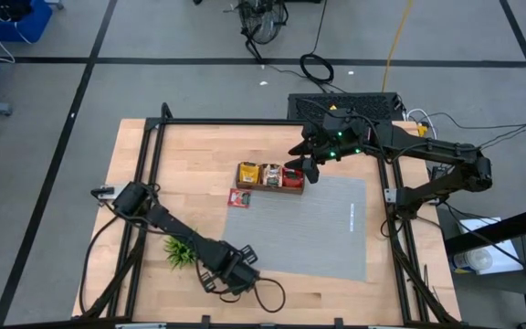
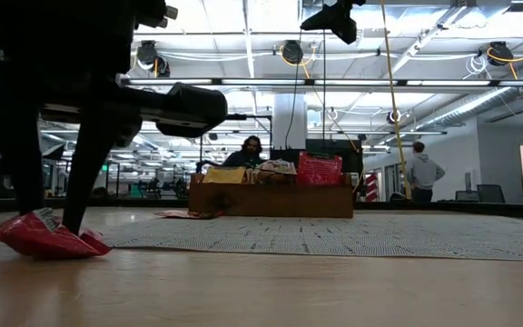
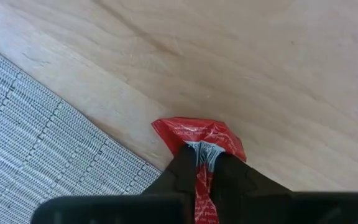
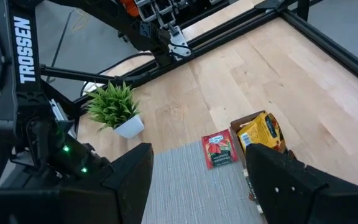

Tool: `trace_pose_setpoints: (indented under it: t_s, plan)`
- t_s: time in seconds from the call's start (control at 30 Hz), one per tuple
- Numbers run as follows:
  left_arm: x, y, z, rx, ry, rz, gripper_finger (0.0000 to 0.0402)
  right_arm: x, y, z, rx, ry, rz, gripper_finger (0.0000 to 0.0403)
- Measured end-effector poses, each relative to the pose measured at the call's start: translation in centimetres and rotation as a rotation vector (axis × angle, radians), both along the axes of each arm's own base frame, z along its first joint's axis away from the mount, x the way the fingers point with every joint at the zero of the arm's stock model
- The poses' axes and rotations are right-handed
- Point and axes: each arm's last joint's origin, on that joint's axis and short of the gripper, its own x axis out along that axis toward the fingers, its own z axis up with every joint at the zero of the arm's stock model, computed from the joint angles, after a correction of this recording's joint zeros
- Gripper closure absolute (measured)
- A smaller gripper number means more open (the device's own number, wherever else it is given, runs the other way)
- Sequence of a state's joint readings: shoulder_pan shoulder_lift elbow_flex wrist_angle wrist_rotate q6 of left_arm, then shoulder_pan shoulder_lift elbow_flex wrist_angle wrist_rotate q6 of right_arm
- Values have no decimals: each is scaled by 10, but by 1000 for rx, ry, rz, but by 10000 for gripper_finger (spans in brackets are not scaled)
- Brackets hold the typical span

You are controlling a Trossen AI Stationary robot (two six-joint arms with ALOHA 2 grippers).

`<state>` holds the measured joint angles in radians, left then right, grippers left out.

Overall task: Pick & Place Tea
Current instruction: Put the red tea bag into the right section of the wooden organizer

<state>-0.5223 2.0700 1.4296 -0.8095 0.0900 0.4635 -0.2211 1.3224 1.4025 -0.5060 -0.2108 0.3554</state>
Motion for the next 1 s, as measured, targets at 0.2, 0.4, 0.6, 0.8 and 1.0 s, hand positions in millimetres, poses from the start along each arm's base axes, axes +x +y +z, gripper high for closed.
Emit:
trace_pose_setpoints:
  t_s: [0.2,0.4,0.6,0.8,1.0]
  plan:
    - [-3,2,13,90,-84,39,345,0,0,0,-4,0,2,165]
    - [-4,11,62,12,-237,187,384,0,0,0,-9,-1,5,165]
    - [-10,31,123,-113,-447,455,373,1,0,2,45,-24,-22,165]
    - [-24,53,182,-272,-656,625,384,2,2,4,118,-45,11,165]
    - [-38,71,229,-385,-904,761,384,6,7,12,127,-133,91,165]
